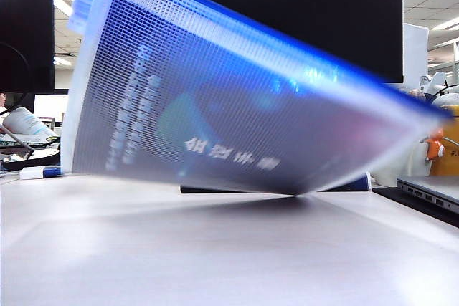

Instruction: Pick up the transparent plastic file bag with a blue zipper and close its zipper.

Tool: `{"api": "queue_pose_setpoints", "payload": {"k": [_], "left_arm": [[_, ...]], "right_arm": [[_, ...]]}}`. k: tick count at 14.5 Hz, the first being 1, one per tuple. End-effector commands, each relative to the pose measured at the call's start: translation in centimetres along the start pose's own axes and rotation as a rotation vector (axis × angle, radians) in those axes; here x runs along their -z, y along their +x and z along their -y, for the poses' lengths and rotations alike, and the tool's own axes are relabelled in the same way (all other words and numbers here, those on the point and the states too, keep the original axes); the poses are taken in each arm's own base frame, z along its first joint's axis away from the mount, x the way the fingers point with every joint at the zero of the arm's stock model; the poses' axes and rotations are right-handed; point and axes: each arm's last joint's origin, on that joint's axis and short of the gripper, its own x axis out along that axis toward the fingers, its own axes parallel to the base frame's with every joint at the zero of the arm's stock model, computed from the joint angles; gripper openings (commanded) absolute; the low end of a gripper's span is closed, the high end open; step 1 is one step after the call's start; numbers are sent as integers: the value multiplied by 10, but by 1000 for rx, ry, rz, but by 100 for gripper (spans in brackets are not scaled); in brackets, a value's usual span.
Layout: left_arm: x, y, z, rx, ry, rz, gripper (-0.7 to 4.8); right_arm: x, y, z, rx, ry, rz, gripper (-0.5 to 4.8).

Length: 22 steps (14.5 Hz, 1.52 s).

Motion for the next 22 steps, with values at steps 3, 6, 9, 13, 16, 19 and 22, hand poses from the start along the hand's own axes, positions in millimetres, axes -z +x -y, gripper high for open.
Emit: {"api": "queue_pose_setpoints", "payload": {"k": [3,6,9,13,16,19,22], "left_arm": [[9,37,-17,7,34,-93,405],[15,42,-23,0,21,-116,299],[13,43,-24,-9,49,-98,230],[12,43,-24,15,56,-60,-6],[12,43,-24,11,57,-61,-6],[10,42,-26,-20,74,-73,-6],[0,32,-21,-82,114,-88,-6]], "right_arm": [[-3,-5,0,6,8,14,-2],[-2,-8,1,8,9,12,-2],[-1,-10,3,22,12,7,-2],[0,-13,5,49,15,-13,-2],[8,-17,8,56,31,-77,-2],[23,-20,3,40,52,-257,-1],[43,-26,9,60,158,-406,-1]]}}
